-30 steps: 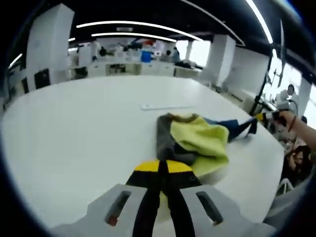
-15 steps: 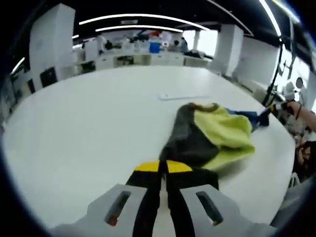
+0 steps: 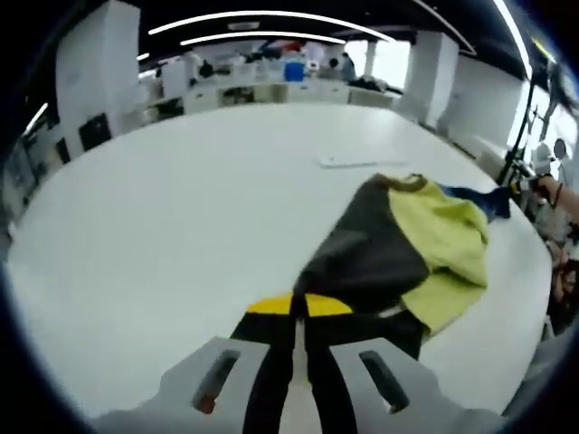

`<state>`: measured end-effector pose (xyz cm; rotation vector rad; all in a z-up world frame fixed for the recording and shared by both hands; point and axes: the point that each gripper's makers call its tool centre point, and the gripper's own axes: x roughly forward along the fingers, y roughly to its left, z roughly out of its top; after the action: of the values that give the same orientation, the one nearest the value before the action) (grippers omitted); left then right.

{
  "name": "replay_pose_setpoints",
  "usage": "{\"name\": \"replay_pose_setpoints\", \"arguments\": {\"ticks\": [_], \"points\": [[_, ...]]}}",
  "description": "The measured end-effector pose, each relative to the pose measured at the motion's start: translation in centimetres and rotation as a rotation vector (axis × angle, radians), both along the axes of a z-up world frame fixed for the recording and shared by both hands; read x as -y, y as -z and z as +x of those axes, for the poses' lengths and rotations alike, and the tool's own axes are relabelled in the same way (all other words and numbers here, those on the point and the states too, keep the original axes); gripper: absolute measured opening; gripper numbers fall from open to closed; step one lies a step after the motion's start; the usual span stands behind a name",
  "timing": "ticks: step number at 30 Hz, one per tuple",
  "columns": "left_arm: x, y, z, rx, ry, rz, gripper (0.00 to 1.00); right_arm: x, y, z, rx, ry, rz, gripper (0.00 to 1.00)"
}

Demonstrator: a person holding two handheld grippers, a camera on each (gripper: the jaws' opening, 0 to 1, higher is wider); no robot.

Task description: Fold the garment on the visible template until the final outline fits inside the template.

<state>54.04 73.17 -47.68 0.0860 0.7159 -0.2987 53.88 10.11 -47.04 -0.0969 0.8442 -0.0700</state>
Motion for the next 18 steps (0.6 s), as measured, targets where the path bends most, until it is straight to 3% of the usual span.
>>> {"name": "replay_pose_setpoints", "arguments": {"ticks": [2, 4, 15, 17, 18], "points": [[0.0, 0.2, 0.9, -0.003, 0.007, -0.019, 0.0, 0.1, 0.1, 0.7, 0.007, -0.048, 0.014, 0.0], [0.0, 0.3, 1.7, -0.011, -0.004, -0.042, 0.0, 0.5, 0.6, 0.7, -0.005, -0.021, 0.059, 0.0], [-1.7, 1.4, 2.2, -0.045, -0.024, 0.033, 0.0, 3.3, 3.0, -0.9, -0.078, 0.048, 0.056, 0.0], [-1.8, 1.5, 2.1, -0.056, -0.037, 0.036, 0.0, 5.0, 3.0, -1.6, -0.107, 0.072, -0.042, 0.0], [-2.7, 1.7, 2.0, -0.069, -0.048, 0.091, 0.0, 5.5, 3.2, -1.9, -0.122, 0.073, -0.064, 0.0]]}}
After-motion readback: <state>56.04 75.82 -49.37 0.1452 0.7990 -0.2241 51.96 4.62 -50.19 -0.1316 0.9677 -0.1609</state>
